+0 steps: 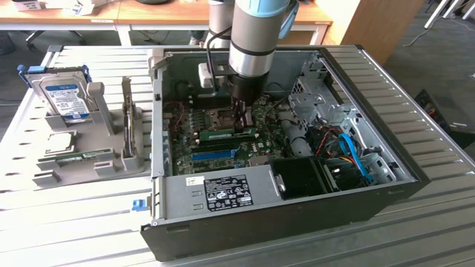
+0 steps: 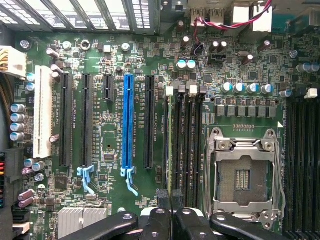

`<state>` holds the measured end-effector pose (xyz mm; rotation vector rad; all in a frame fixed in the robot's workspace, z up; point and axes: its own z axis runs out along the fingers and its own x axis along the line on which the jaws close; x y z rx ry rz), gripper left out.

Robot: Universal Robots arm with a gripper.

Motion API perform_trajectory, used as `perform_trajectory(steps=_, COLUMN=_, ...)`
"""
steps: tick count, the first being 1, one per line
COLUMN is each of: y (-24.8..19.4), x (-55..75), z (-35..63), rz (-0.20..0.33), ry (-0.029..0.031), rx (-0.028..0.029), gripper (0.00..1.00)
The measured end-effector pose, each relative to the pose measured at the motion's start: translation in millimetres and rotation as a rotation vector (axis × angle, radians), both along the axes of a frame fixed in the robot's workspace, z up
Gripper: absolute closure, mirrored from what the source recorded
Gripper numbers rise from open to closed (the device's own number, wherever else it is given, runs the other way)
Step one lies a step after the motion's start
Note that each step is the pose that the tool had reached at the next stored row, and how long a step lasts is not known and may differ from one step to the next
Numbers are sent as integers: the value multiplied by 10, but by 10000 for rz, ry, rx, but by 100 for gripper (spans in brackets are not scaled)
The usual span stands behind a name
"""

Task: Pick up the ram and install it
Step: 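Insert the ram into the slot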

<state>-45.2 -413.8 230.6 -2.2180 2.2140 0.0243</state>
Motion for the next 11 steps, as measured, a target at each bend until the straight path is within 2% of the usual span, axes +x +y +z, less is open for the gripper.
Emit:
perform_trajectory(steps=5, y=1, x=0, z=-9, rz=-1, ry=-25, rx=26, gripper=88)
perform_trajectory(steps=11, y=1, x=-1, z=-9, rz=-2, ry=-25, rx=27, gripper=88)
